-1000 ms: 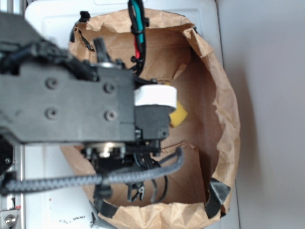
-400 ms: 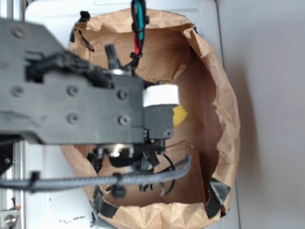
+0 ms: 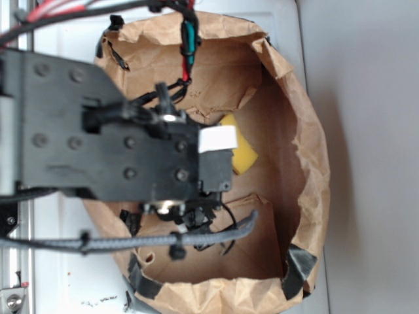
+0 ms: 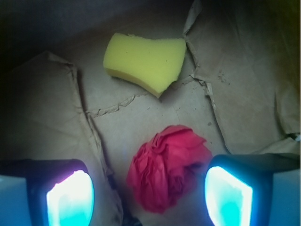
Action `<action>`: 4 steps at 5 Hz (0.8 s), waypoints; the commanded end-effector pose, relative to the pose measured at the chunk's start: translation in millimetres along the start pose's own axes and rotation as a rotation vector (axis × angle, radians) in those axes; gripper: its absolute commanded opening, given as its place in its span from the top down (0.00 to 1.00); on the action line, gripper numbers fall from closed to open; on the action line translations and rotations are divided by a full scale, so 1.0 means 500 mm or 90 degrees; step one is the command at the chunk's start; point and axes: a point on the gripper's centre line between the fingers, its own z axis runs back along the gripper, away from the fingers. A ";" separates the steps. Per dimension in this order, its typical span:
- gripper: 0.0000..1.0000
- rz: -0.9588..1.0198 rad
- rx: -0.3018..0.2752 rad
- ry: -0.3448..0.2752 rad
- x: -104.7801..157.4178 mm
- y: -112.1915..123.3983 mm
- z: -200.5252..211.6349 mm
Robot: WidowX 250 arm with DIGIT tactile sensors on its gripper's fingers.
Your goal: Grab the red paper.
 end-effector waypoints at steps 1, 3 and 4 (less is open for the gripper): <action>0.00 0.019 0.020 -0.017 0.040 0.028 -0.024; 0.00 0.010 0.060 -0.022 0.034 0.047 -0.064; 0.00 -0.005 0.082 -0.019 0.020 0.064 -0.073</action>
